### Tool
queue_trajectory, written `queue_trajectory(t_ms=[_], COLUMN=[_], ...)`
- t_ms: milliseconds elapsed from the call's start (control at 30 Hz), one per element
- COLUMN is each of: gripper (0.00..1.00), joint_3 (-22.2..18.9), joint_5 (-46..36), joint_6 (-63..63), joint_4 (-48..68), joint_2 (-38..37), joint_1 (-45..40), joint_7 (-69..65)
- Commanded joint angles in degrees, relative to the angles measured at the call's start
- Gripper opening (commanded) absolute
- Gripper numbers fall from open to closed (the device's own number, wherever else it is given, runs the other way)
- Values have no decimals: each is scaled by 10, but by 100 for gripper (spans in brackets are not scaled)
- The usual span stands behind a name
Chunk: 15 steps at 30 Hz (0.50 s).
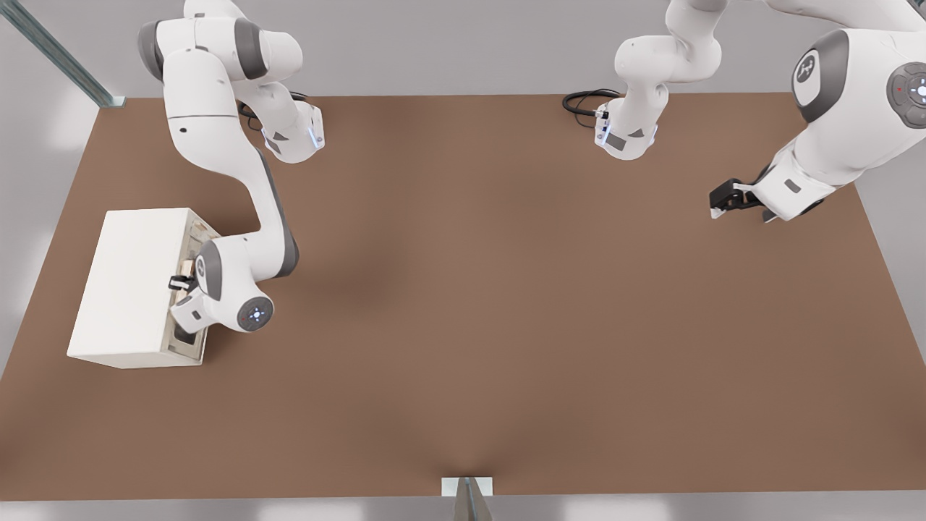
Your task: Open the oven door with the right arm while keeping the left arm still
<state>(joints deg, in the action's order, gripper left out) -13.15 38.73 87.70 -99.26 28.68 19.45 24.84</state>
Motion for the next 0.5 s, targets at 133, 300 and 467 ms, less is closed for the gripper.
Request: queue_trajectory(t_ms=[133, 300, 467], gripper=[21, 21, 21], joint_3=[-2, -2, -2], joint_5=[6, 23, 23], joint_6=[22, 25, 24], joint_4=[-10, -25, -32], joint_2=[-1, 3, -2], joint_1=[-11, -11, -11], joint_7=[34, 32, 31])
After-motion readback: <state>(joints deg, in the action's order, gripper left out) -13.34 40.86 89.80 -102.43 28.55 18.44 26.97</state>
